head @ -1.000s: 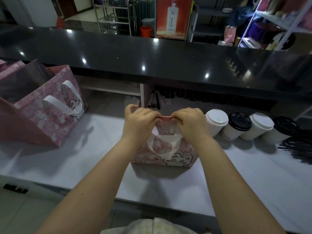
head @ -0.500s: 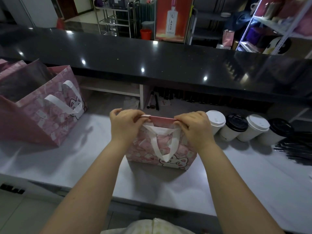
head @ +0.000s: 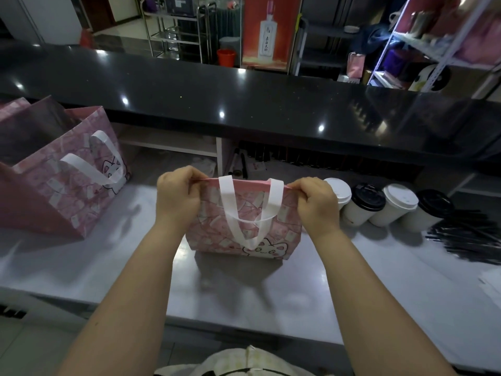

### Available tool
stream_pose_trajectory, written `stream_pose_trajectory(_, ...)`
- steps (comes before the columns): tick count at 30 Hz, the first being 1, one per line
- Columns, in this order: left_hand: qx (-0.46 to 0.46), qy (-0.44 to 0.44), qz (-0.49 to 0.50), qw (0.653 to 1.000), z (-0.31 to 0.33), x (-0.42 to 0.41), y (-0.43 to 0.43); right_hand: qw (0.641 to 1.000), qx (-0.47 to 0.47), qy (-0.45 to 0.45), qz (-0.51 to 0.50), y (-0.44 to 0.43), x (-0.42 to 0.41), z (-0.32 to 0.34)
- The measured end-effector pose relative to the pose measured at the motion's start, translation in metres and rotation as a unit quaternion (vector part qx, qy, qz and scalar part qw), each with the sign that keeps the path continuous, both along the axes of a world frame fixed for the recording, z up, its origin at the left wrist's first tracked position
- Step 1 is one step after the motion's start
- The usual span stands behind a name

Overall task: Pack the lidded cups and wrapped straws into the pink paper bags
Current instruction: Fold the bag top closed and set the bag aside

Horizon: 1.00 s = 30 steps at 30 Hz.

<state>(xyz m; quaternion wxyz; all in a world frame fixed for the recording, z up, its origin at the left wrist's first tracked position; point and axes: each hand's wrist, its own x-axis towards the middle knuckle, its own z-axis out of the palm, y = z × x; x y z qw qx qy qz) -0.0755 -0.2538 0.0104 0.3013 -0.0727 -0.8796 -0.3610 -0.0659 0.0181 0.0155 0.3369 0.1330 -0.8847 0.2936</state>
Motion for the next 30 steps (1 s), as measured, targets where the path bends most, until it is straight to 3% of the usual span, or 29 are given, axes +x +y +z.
stream_pose_trajectory(2, -0.003, 0.021, 0.006, 1.000, -0.001, 0.001, -0.002, 1.000, -0.004, 0.002, 0.012, 0.002, -0.005, -0.003)
stream_pose_trajectory(4, 0.007, 0.011, 0.008, 1.000, -0.005, 0.002, -0.006, 0.998, -0.033, -0.052, 0.028, 0.007, -0.009, -0.009)
stream_pose_trajectory(6, 0.081, -0.037, -0.002, 0.996, -0.010, 0.004, -0.012, 0.982, -0.114, -0.143, 0.036, 0.012, -0.010, -0.016)
stream_pose_trajectory(8, 0.146, -0.069, -0.009, 0.987, -0.014, 0.005, -0.020, 0.966, -0.181, -0.180, 0.033, 0.017, -0.010, -0.021)
stream_pose_trajectory(12, 0.135, -0.082, -0.001, 0.987, -0.016, -0.001, -0.027, 0.962, -0.208, -0.177, 0.019, 0.015, -0.015, -0.023)
stream_pose_trajectory(18, 0.202, -0.061, 0.036, 0.977, -0.015, -0.010, -0.019, 0.950, -0.276, -0.149, -0.001, -0.002, -0.023, -0.024)
stream_pose_trajectory(20, 0.266, -0.073, 0.014, 0.961, -0.022, -0.007, -0.024, 0.922, -0.338, -0.185, 0.040, -0.004, -0.018, -0.031)
stream_pose_trajectory(23, 0.402, -0.106, -0.026, 0.909, -0.041, 0.011, -0.036, 0.877, -0.418, -0.217, 0.092, -0.002, 0.007, -0.057)
stream_pose_trajectory(30, 0.428, -0.182, -0.027, 0.885, -0.101, 0.063, -0.038, 0.856, -0.437, -0.260, 0.095, -0.007, 0.064, -0.118)
